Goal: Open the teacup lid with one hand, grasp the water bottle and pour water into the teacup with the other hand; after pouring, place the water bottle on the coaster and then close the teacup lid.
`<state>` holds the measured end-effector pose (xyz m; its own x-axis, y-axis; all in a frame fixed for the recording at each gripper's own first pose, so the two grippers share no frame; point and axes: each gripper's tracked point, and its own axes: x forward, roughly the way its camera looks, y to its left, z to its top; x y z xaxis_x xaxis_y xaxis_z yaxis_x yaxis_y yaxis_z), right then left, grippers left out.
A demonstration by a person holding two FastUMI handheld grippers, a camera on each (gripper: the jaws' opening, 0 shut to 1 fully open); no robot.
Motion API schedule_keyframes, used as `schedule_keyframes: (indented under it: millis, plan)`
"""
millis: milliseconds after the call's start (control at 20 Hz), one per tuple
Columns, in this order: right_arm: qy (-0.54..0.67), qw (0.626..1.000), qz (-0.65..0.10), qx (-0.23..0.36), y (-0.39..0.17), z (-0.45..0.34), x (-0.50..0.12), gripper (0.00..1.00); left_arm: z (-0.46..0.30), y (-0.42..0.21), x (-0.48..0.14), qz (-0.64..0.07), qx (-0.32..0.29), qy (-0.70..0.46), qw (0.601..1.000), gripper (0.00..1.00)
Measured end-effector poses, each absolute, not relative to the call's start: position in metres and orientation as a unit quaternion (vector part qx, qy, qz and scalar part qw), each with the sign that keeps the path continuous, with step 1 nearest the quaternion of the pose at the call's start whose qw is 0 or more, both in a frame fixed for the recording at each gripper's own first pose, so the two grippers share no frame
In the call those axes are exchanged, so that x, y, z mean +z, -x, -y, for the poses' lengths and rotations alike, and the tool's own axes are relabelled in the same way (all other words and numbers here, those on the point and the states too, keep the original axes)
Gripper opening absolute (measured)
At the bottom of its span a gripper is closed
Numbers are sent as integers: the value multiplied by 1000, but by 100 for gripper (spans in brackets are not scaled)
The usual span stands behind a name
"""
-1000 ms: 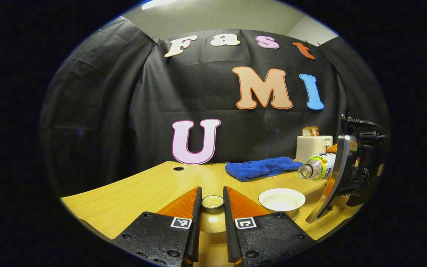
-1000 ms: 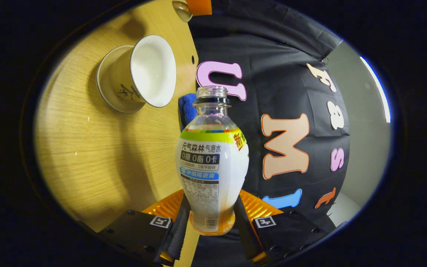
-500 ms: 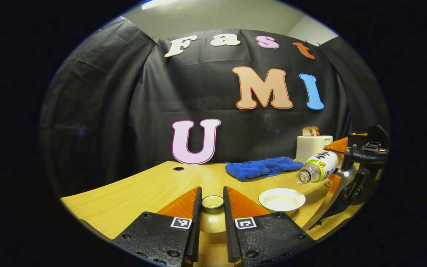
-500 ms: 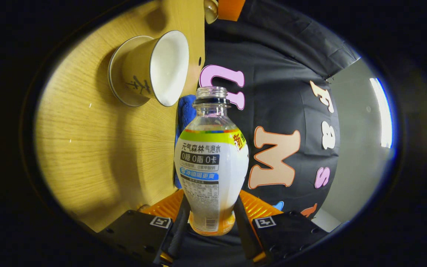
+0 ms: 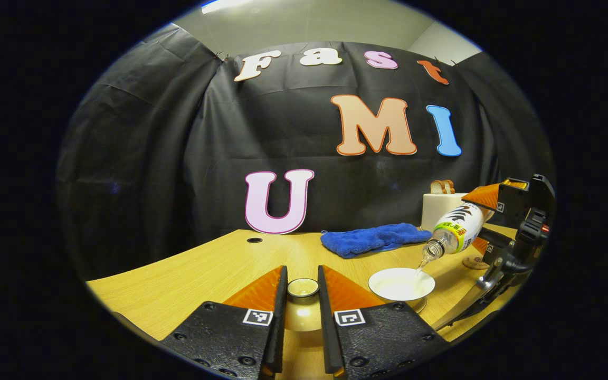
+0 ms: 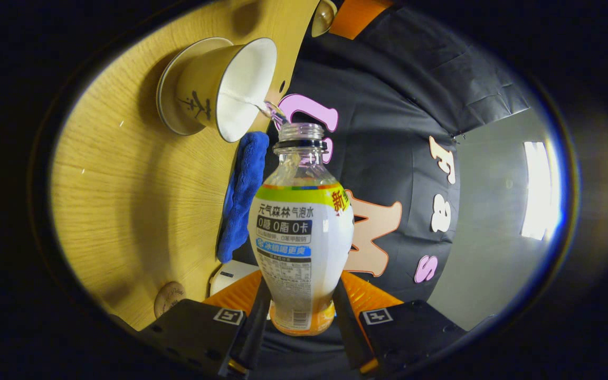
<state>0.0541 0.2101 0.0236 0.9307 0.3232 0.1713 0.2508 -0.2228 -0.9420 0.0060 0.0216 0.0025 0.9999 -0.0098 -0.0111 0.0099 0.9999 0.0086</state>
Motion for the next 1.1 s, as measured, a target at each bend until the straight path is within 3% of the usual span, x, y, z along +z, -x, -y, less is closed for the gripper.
schedule_keyframes:
  millis: [800, 1100]
  plan:
    - [799, 529, 284, -35, -40, -223, 58, 67, -22, -6, 2, -5, -5, -5, 1000, 28]
    - [798, 526, 292, -40, -39, -224, 59, 67, -22, -6, 2, -5, -5, -5, 1000, 28]
